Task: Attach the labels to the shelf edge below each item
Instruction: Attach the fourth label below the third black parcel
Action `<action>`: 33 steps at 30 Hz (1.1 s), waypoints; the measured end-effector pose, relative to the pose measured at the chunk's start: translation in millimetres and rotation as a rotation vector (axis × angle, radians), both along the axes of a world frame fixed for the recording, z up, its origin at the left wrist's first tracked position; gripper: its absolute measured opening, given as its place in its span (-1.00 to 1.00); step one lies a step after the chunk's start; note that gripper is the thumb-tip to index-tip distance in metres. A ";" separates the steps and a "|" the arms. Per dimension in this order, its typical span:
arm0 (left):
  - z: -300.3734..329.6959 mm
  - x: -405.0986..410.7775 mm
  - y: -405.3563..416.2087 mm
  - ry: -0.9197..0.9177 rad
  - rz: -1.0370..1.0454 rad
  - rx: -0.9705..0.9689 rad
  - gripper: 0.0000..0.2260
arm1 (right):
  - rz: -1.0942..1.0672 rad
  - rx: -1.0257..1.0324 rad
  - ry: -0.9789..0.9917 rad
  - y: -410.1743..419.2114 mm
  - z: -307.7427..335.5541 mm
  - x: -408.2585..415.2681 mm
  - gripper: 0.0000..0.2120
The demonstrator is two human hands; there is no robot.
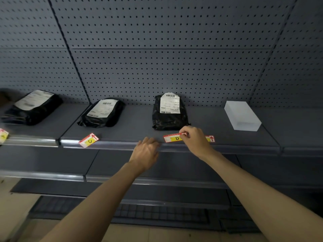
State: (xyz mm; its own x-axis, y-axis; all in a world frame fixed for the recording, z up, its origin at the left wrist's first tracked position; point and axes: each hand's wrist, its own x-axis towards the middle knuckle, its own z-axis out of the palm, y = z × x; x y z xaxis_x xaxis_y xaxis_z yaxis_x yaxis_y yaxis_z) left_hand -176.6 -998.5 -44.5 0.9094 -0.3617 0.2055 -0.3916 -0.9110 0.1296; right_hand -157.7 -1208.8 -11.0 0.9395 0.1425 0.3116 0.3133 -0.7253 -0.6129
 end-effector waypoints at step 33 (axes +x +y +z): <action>-11.8 -1.1 -3.6 -0.038 -0.005 -0.064 -0.69 | 0.065 -0.304 -0.010 27.8 -15.4 2.8 -0.80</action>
